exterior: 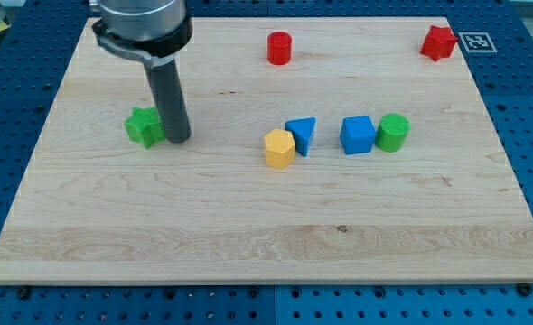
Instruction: Move the blue cube towards the right center of the board
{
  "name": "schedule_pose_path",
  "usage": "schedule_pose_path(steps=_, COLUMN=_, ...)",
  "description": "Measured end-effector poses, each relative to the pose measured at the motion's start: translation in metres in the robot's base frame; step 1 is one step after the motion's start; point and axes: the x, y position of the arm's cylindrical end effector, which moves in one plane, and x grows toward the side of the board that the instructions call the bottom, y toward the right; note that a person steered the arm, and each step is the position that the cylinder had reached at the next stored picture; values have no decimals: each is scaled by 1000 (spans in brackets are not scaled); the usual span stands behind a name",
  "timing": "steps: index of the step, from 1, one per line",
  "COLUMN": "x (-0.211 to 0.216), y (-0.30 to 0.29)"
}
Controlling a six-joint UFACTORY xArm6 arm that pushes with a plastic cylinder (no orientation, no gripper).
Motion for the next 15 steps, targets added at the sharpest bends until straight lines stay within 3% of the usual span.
schedule_pose_path(steps=2, x=-2, y=-60)
schedule_pose_path(steps=5, x=-2, y=-59)
schedule_pose_path(steps=7, x=-43, y=3)
schedule_pose_path(steps=10, x=-44, y=129)
schedule_pose_path(steps=13, x=18, y=249)
schedule_pose_path(steps=15, x=42, y=276)
